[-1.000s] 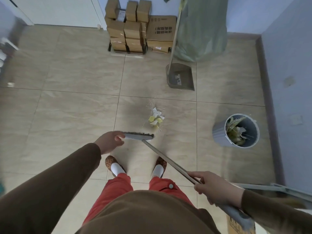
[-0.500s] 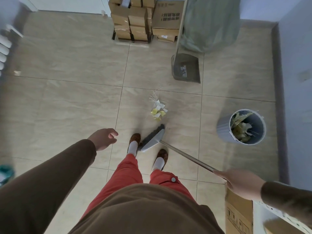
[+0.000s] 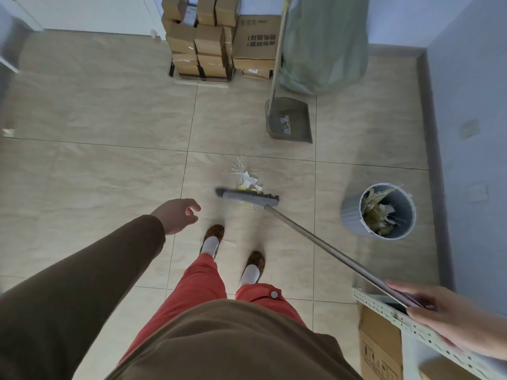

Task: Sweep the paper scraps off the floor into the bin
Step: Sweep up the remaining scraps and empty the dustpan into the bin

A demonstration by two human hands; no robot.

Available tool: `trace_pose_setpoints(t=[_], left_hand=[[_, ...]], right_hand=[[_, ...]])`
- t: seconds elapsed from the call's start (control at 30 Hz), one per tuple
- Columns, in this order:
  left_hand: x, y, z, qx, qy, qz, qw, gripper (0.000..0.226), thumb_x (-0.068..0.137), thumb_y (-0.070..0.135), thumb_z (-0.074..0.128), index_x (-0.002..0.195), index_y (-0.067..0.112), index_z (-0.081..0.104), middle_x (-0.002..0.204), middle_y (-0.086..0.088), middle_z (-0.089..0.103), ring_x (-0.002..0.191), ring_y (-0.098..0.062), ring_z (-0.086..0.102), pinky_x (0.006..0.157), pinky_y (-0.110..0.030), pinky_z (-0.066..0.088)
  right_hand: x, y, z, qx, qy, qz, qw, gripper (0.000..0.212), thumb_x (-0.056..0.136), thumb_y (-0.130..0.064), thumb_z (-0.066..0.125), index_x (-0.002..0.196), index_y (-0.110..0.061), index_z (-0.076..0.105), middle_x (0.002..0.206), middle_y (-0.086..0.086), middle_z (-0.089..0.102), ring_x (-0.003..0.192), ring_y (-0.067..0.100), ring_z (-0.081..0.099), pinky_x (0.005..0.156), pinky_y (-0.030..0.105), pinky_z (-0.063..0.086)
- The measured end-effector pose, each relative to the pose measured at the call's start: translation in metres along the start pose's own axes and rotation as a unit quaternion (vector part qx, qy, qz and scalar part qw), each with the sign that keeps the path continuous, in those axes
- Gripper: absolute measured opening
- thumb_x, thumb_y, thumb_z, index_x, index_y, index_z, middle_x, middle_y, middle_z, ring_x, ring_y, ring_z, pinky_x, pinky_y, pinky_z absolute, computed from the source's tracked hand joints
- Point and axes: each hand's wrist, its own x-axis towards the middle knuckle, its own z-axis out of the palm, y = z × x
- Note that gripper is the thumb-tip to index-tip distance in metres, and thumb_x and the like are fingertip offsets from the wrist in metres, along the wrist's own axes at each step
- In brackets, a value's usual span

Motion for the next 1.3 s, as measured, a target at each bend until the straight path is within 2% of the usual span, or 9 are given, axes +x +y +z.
trace_pose_setpoints(t=[0.07, 0.23, 0.3, 0.43, 0.53, 0.7, 0.87, 1.07, 1.3], left_hand=[[-0.003, 0.000, 0.004, 0.004, -0.001, 0.000, 1.000, 0.030, 0.094, 0.024, 0.062, 0.123, 0.022, 0.064, 0.114, -0.003, 0.068, 0.104, -0.023, 0.064, 0.090, -0.033, 0.048], [-0.014, -0.012, 0.014, 0.016, -0.009, -0.015, 1.000, 0.030, 0.094, 0.025, 0.062, 0.124, 0.021, 0.064, 0.115, -0.004, 0.069, 0.104, -0.022, 0.064, 0.092, -0.034, 0.049], [-0.019, -0.015, 0.017, 0.017, -0.012, -0.021, 1.000, 0.031, 0.094, 0.024, 0.062, 0.125, 0.021, 0.063, 0.116, -0.004, 0.069, 0.105, -0.023, 0.064, 0.091, -0.032, 0.047], [-0.023, -0.015, 0.019, 0.021, -0.015, -0.029, 0.999, 0.031, 0.095, 0.022, 0.060, 0.126, 0.022, 0.063, 0.118, -0.003, 0.068, 0.108, -0.023, 0.063, 0.089, -0.030, 0.045], [-0.020, -0.013, 0.017, 0.014, -0.016, -0.023, 0.999, 0.031, 0.095, 0.023, 0.061, 0.125, 0.022, 0.063, 0.117, -0.002, 0.069, 0.106, -0.022, 0.064, 0.091, -0.032, 0.047], [-0.015, -0.007, 0.013, 0.008, -0.008, -0.018, 1.000, 0.030, 0.094, 0.023, 0.061, 0.124, 0.023, 0.064, 0.115, -0.002, 0.068, 0.106, -0.022, 0.064, 0.096, -0.036, 0.049], [-0.010, -0.007, 0.011, 0.017, -0.006, -0.012, 1.000, 0.029, 0.094, 0.025, 0.062, 0.123, 0.024, 0.063, 0.114, -0.001, 0.069, 0.104, -0.021, 0.065, 0.095, -0.037, 0.050], [-0.002, 0.004, 0.009, 0.030, -0.016, -0.013, 0.999, 0.029, 0.095, 0.025, 0.061, 0.124, 0.023, 0.063, 0.114, -0.002, 0.067, 0.105, -0.022, 0.064, 0.092, -0.035, 0.050], [0.025, 0.029, -0.015, 0.056, -0.024, 0.005, 0.998, 0.031, 0.094, 0.024, 0.061, 0.125, 0.022, 0.063, 0.117, -0.003, 0.067, 0.106, -0.022, 0.063, 0.092, -0.033, 0.049]], right_hand=[[0.008, -0.006, 0.008, 0.140, -0.041, 0.027, 0.989, 0.051, 0.097, -0.009, 0.060, 0.134, -0.044, 0.056, 0.079, 0.010, 0.066, 0.042, 0.020, 0.045, 0.039, 0.025, 0.038], [0.031, -0.040, 0.034, 0.302, -0.172, 0.067, 0.935, 0.072, 0.070, -0.019, 0.082, 0.137, -0.025, 0.057, 0.081, 0.020, 0.060, 0.036, 0.021, 0.045, 0.032, 0.025, 0.041], [0.045, -0.050, 0.051, 0.337, -0.190, 0.092, 0.918, 0.067, 0.073, -0.011, 0.078, 0.136, -0.021, 0.056, 0.078, 0.021, 0.059, 0.036, 0.020, 0.047, 0.031, 0.025, 0.042], [0.084, -0.077, 0.092, 0.309, -0.229, 0.147, 0.911, 0.042, 0.099, -0.006, 0.048, 0.138, -0.022, 0.048, 0.078, 0.014, 0.060, 0.043, 0.015, 0.052, 0.035, 0.023, 0.046], [0.121, -0.100, 0.114, 0.266, -0.270, 0.177, 0.908, 0.034, 0.100, -0.014, 0.049, 0.134, -0.017, 0.050, 0.075, 0.009, 0.062, 0.045, 0.011, 0.053, 0.037, 0.019, 0.047], [0.165, -0.132, 0.103, 0.183, -0.232, 0.200, 0.934, 0.031, 0.102, -0.015, 0.046, 0.132, -0.007, 0.050, 0.071, 0.008, 0.061, 0.041, 0.008, 0.050, 0.035, 0.017, 0.046], [0.175, -0.143, 0.039, 0.137, -0.143, 0.177, 0.964, 0.046, 0.102, -0.011, 0.047, 0.148, -0.013, 0.040, 0.081, 0.013, 0.060, 0.036, 0.010, 0.051, 0.033, 0.017, 0.044], [0.146, -0.140, 0.033, -0.023, -0.070, 0.079, 0.994, 0.048, 0.097, -0.004, 0.051, 0.143, -0.016, 0.050, 0.086, 0.014, 0.065, 0.042, 0.015, 0.052, 0.036, 0.020, 0.042], [0.065, -0.115, 0.007, -0.025, -0.071, 0.039, 0.996, 0.049, 0.096, -0.010, 0.057, 0.140, -0.031, 0.053, 0.080, 0.009, 0.070, 0.046, 0.014, 0.054, 0.048, 0.027, 0.051]])
